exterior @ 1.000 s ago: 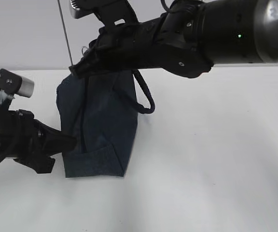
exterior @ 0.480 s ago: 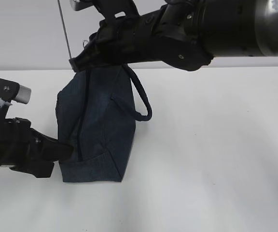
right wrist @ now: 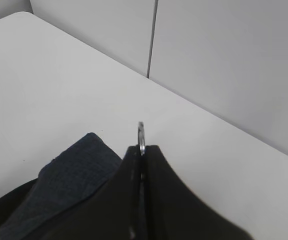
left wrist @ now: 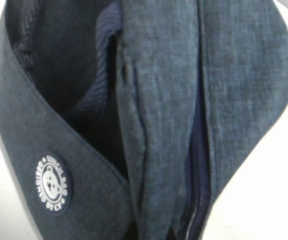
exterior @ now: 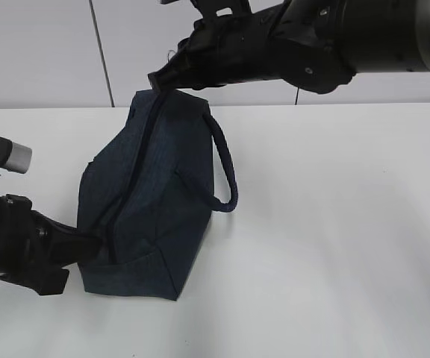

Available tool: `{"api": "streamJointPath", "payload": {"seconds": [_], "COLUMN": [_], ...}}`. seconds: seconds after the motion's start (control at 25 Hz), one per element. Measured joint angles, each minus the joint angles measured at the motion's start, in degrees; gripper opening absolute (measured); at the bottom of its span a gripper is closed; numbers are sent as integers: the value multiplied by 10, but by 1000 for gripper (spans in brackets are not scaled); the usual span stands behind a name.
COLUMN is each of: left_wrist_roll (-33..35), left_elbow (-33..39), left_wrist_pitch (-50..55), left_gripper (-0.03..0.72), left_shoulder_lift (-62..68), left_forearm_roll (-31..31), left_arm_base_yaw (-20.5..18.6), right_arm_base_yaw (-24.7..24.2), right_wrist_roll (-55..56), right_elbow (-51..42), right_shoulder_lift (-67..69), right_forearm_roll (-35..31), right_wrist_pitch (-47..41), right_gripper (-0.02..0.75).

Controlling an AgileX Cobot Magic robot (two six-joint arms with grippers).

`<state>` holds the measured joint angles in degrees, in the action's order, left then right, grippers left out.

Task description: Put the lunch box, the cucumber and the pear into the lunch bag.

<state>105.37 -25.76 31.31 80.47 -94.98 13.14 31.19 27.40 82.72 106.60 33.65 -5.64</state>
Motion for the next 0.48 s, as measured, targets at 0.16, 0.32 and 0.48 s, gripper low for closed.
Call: {"api": "streamJointPath", "payload": {"seconds": [0.16,0.32,0.48], "left_wrist_roll": [-1,-8,-23], "left_elbow": [5,6,15], "left_wrist_pitch": [-7,-13,-25], "left_gripper": [6,6,6], "left_shoulder_lift": [-22,-36,-41], "left_forearm_roll": [8,15,13], "left_arm_base_yaw": [0,0,1], "right_arm_base_yaw": [-6,-22,-35], "right_wrist_roll": [0,1,1], "right_elbow": [2,3,4], "right_shoulder_lift": [13,36,45], "right_forearm_roll": [1,3,4], "right_wrist_pitch": [8,13,29], "right_gripper": [0,0,0]}}
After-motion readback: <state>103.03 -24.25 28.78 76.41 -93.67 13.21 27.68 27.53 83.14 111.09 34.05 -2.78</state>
